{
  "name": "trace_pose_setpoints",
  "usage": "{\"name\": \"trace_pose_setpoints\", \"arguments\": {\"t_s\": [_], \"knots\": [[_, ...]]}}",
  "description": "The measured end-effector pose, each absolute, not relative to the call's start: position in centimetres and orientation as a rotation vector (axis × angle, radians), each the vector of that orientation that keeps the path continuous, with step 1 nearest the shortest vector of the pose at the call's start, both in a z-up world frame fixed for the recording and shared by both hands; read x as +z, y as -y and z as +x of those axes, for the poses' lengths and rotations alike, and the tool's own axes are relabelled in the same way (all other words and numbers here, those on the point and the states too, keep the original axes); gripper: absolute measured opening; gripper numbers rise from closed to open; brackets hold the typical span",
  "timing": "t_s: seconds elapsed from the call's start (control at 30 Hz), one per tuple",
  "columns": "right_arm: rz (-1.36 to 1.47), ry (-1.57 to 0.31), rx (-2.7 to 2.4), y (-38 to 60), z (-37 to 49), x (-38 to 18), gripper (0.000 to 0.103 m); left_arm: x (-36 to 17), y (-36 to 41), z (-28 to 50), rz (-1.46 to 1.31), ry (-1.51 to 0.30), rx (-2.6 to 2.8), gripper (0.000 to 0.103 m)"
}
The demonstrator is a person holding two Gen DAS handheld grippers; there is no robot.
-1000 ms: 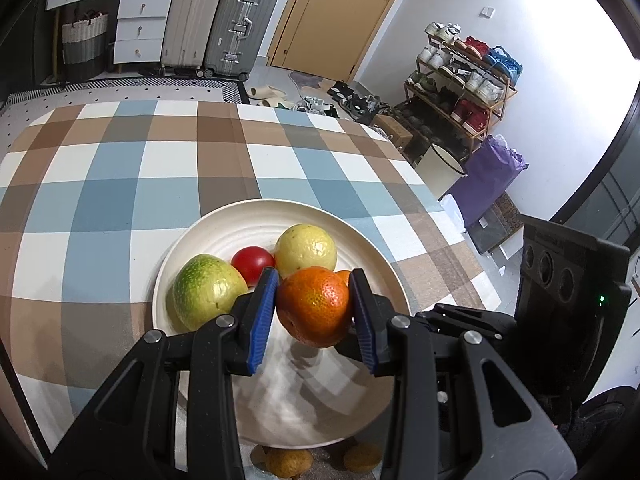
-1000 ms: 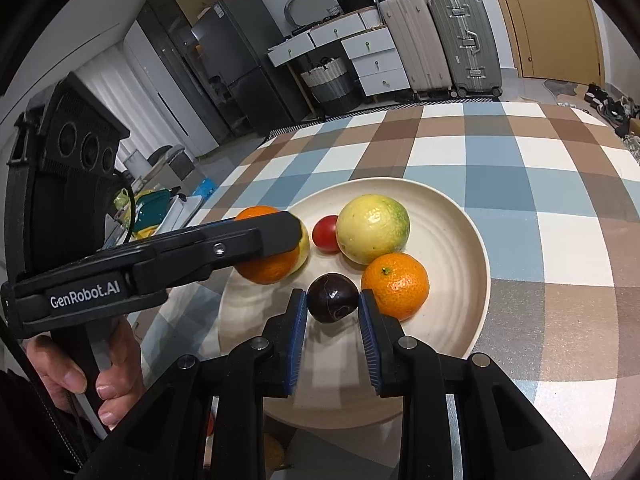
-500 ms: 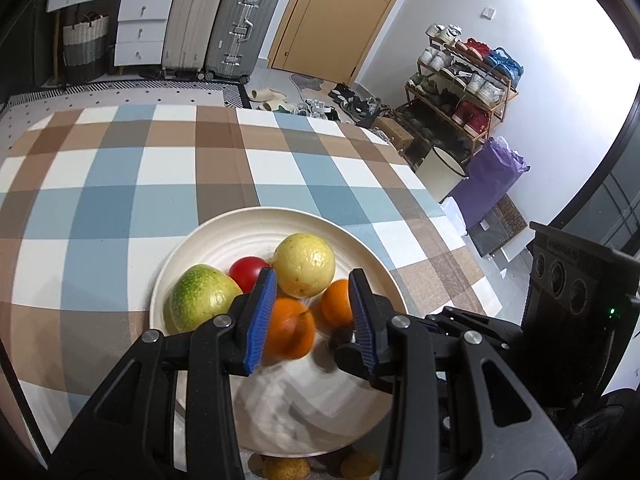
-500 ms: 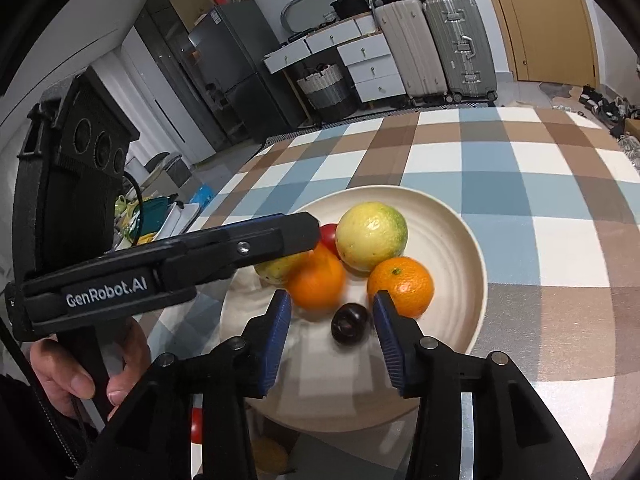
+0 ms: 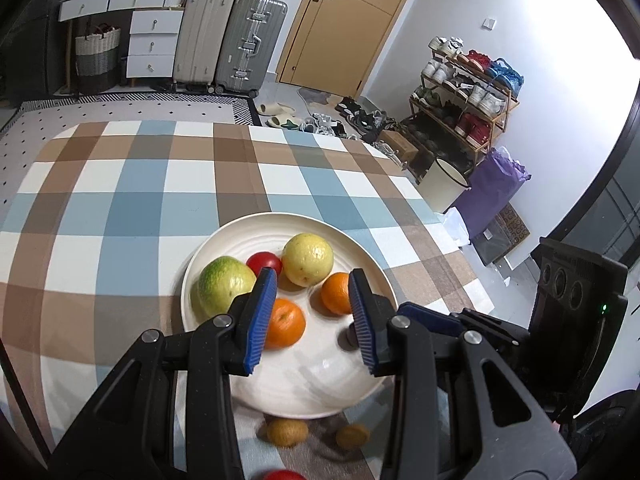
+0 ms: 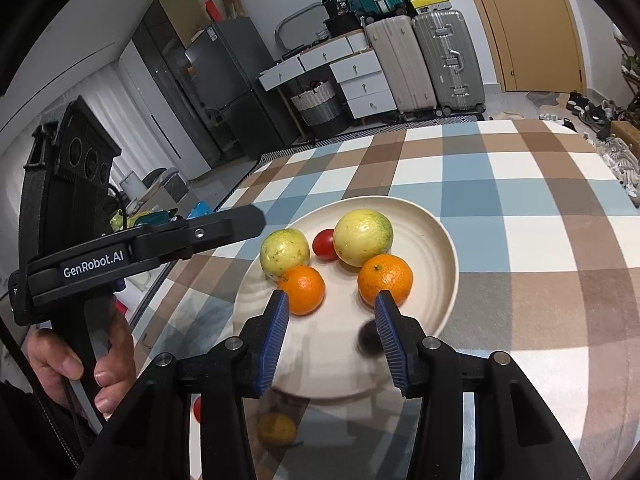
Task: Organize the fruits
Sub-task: 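Lower the orange and plum onto the plate and open both tools, then withdraw both tools from the plate toward the remaining loose fruits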
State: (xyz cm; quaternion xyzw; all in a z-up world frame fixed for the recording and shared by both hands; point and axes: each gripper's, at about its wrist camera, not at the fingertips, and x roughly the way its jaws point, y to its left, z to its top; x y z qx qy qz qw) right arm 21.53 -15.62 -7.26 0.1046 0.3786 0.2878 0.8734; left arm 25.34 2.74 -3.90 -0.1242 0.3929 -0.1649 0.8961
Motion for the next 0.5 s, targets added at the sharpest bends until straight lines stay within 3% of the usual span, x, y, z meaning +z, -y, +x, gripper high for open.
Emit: {"name": "trace_pose_setpoints", "arguments": {"t_s": [0.23, 0.5], "knots": [[0.206, -0.767, 0.598, 16.1, 19.2, -6.3, 0.048, -3.1, -2.9, 21.9, -0.239, -0.797, -0.327, 0.033], [0.2, -0.735, 0.581, 16.5, 16.5, -5.7, 0.058, -3.3, -2.8, 17.8, -0.223, -0.796, -0.313, 0.034]]}}
